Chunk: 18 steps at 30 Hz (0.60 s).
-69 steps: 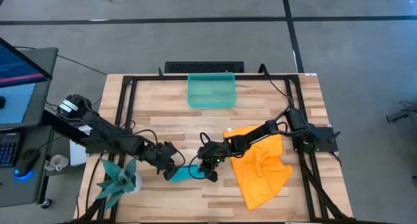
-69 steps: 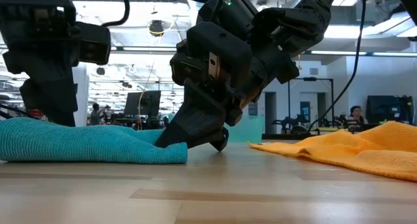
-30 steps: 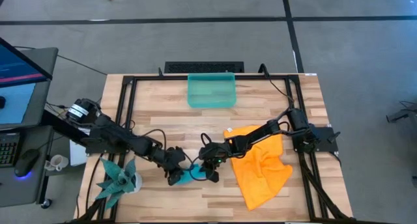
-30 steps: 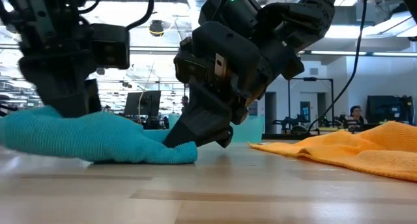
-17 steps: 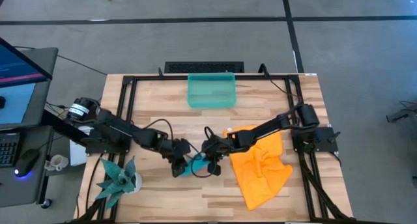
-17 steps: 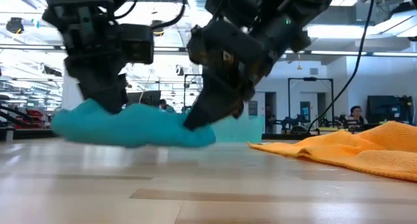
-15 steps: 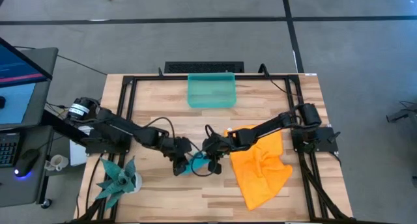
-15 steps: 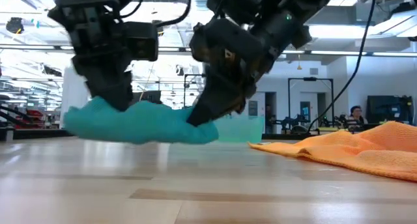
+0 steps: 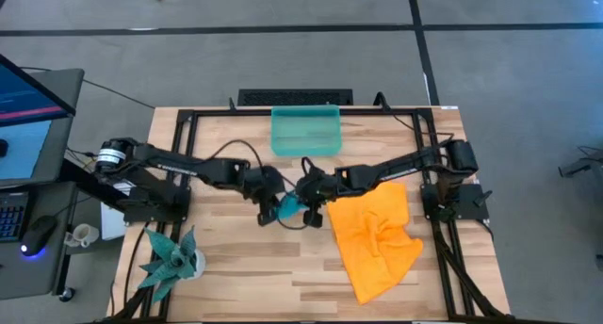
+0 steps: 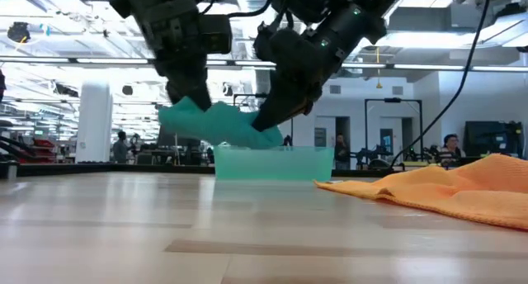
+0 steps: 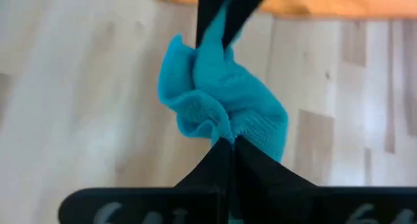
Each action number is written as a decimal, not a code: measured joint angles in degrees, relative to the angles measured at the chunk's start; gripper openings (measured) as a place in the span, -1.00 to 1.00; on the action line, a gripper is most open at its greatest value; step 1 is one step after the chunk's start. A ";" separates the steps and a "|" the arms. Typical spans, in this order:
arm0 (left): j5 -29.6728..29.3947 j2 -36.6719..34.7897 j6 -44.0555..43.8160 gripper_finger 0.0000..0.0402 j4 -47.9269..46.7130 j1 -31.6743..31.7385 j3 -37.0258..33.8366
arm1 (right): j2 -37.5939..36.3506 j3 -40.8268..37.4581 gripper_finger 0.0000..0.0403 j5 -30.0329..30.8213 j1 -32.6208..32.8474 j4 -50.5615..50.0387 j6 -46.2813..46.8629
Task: Roll microfiber towels into tight, uniform cylinder then place into a basket
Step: Put the rolled blue microfiber cloth into the blue bin
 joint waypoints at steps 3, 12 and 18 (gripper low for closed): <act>0.91 -1.11 2.49 -1.00 -0.05 3.71 0.07 | -0.48 0.02 -0.93 -0.04 -2.61 -1.00 -1.85; 1.74 -2.08 9.10 -1.00 4.28 14.27 0.16 | -3.01 0.07 -0.93 -0.62 -10.97 -2.43 -3.99; 2.43 -1.66 13.82 -1.00 6.88 21.84 0.16 | -2.98 0.02 -0.93 -0.83 -16.03 -0.66 -5.73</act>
